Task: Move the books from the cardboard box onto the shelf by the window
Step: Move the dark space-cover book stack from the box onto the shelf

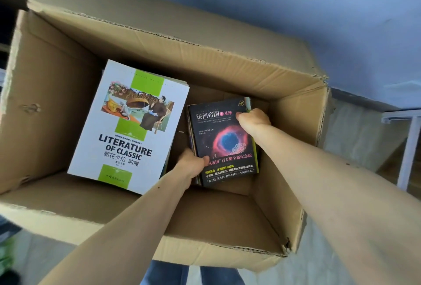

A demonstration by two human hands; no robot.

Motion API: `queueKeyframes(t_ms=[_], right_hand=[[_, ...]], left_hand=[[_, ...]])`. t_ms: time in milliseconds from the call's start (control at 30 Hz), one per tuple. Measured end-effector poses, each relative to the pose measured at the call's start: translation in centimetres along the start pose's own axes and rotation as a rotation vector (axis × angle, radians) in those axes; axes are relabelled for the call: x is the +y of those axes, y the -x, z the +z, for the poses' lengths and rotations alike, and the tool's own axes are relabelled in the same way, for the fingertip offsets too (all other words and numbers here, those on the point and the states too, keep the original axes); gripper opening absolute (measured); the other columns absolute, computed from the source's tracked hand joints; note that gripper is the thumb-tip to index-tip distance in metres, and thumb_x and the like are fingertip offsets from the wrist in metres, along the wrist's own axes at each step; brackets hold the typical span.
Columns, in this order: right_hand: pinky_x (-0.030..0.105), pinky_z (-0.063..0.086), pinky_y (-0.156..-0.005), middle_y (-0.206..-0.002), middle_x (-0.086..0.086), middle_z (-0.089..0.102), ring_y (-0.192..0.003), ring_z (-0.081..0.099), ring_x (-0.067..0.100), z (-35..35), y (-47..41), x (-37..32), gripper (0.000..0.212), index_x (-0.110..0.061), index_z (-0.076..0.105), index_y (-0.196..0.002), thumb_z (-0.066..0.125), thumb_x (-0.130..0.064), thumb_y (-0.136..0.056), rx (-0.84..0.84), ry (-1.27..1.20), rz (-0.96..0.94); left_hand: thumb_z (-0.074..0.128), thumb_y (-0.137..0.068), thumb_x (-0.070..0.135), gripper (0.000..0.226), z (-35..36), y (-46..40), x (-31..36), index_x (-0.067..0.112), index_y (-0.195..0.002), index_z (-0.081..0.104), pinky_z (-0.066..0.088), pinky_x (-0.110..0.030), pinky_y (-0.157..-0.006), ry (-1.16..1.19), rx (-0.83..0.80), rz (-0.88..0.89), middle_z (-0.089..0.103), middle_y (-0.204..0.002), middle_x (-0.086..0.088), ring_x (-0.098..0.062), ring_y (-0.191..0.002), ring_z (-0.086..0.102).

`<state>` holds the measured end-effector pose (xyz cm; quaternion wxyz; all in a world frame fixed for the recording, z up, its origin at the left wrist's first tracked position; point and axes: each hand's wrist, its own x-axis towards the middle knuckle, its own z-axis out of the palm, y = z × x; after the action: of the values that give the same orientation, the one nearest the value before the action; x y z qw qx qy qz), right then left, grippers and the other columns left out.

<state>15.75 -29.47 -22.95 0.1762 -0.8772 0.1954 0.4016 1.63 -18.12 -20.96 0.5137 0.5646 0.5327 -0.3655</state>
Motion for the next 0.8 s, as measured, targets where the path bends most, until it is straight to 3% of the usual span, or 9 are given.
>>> queueKeyframes(t_ms=[133,267,367,433,533,633,700,800], right_hand=[[0.039,0.052,-0.096,-0.126,0.014,0.063,-0.109,0.063,0.033,-0.9,1.2,-0.5,0.05,-0.01,0.062,-0.125,0.053,-0.045,-0.09,-0.015,-0.056,0.001],[0.04,0.052,-0.094,-0.122,0.013,0.062,-0.102,0.064,0.031,-3.3,3.4,-1.0,0.05,-0.011,0.06,-0.124,0.054,-0.044,-0.087,-0.038,-0.129,0.009],[0.033,0.052,-0.083,-0.113,0.012,0.065,-0.095,0.065,0.028,-5.5,5.9,-1.4,0.041,-0.009,0.061,-0.119,0.057,-0.035,-0.087,-0.099,-0.153,0.035],[0.03,0.051,-0.074,-0.098,0.01,0.066,-0.085,0.065,0.026,-7.5,8.2,-1.7,0.03,-0.007,0.061,-0.112,0.059,-0.028,-0.09,-0.172,-0.168,0.047],[0.037,0.054,-0.087,-0.103,0.013,0.069,-0.091,0.068,0.029,-10.9,12.3,-2.3,0.03,-0.009,0.06,-0.111,0.063,-0.029,-0.09,-0.242,-0.165,0.036],[0.046,0.049,-0.098,-0.112,0.012,0.07,-0.101,0.067,0.034,-14.2,16.4,-3.6,0.034,-0.013,0.063,-0.108,0.071,-0.035,-0.082,-0.298,-0.215,-0.032],[0.046,0.048,-0.098,-0.114,0.01,0.07,-0.104,0.066,0.033,-16.5,19.6,-5.0,0.036,-0.016,0.066,-0.103,0.076,-0.038,-0.076,-0.333,-0.21,-0.095],[0.04,0.052,-0.09,-0.106,0.01,0.073,-0.091,0.068,0.03,-19.4,24.9,-7.9,0.026,-0.016,0.069,-0.094,0.076,-0.036,-0.08,-0.39,-0.228,-0.234]], left_hand=[[0.062,-0.093,0.014,0.028,-0.6,2.0,0.6,0.013,-0.115,0.044,0.048,-0.038,-0.093,0.046,-0.045,0.008,0.061,-0.125,-0.01,-0.025,-0.114,0.059],[0.062,-0.093,0.016,0.037,-1.6,5.7,1.4,0.01,-0.123,0.041,0.053,-0.038,-0.088,0.05,-0.06,0.092,0.061,-0.12,-0.008,-0.022,-0.106,0.06],[0.062,-0.092,0.016,0.025,-2.9,9.4,2.2,0.012,-0.11,0.045,0.056,-0.043,-0.089,0.086,-0.075,0.118,0.064,-0.111,-0.007,-0.022,-0.098,0.065],[0.063,-0.092,0.014,0.028,-4.0,12.0,2.8,0.01,-0.113,0.046,0.057,-0.042,-0.086,0.107,-0.104,0.122,0.066,-0.108,-0.008,-0.021,-0.089,0.067],[0.064,-0.091,0.012,0.029,-6.0,16.7,3.5,0.008,-0.116,0.05,0.057,-0.046,-0.089,0.134,-0.146,0.124,0.069,-0.112,-0.01,-0.024,-0.095,0.07],[0.063,-0.091,0.007,0.014,-8.3,21.4,4.0,0.012,-0.101,0.056,0.056,-0.047,-0.091,0.187,-0.174,0.167,0.072,-0.107,-0.011,-0.029,-0.102,0.07],[0.062,-0.091,0.004,0.012,-10.3,25.0,4.2,0.014,-0.093,0.056,0.055,-0.046,-0.093,0.255,-0.197,0.214,0.072,-0.098,-0.008,-0.028,-0.099,0.069],[0.06,-0.093,0.004,0.013,-13.7,30.2,4.1,0.013,-0.102,0.057,0.054,-0.039,-0.091,0.319,-0.201,0.33,0.071,-0.096,-0.004,-0.021,-0.09,0.067]])
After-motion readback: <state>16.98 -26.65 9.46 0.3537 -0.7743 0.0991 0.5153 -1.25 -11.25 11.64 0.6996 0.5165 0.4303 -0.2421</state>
